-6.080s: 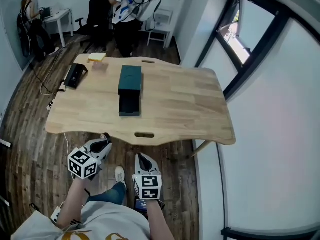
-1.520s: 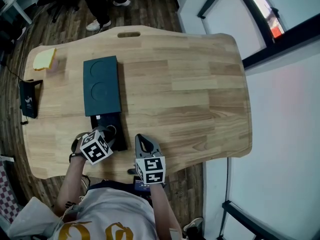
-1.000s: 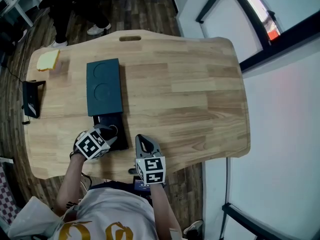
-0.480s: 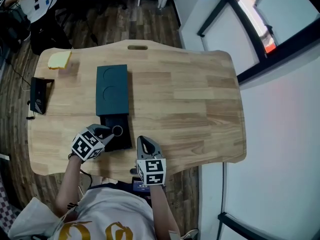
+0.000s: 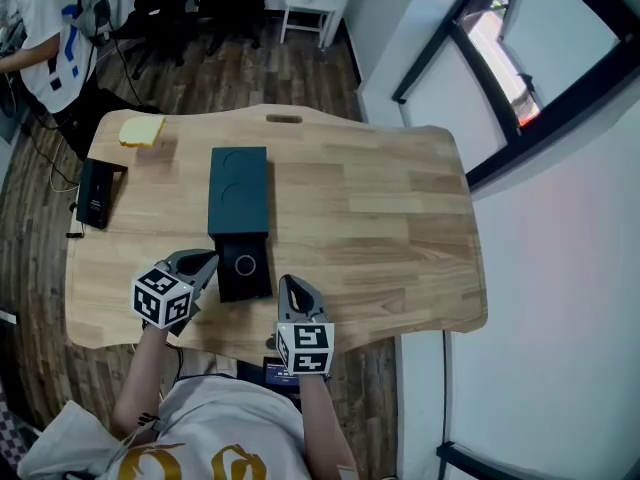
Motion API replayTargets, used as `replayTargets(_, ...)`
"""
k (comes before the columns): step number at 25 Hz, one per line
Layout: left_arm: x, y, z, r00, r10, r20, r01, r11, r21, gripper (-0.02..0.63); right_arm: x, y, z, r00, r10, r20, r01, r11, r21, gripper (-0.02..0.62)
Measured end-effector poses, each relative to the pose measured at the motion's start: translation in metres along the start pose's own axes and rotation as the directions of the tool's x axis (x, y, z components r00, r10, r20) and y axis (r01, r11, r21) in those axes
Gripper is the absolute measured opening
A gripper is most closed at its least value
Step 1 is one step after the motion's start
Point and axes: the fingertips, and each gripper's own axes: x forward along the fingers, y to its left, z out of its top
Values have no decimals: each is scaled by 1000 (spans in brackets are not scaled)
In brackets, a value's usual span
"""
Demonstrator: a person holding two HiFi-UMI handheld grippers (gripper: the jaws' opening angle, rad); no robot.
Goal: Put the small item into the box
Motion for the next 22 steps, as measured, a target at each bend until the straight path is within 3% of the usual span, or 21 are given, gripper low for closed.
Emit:
replayTargets(6,-24,-12,13,993,-6,115,2,999,33,3,-16,8,8,1000,-15,24,15,999,-35,5)
replayTargets(22,-36,-12,3,993,27,119,-31,999,30,3,-24,12,10,999,-48,26,48,998,-36,5)
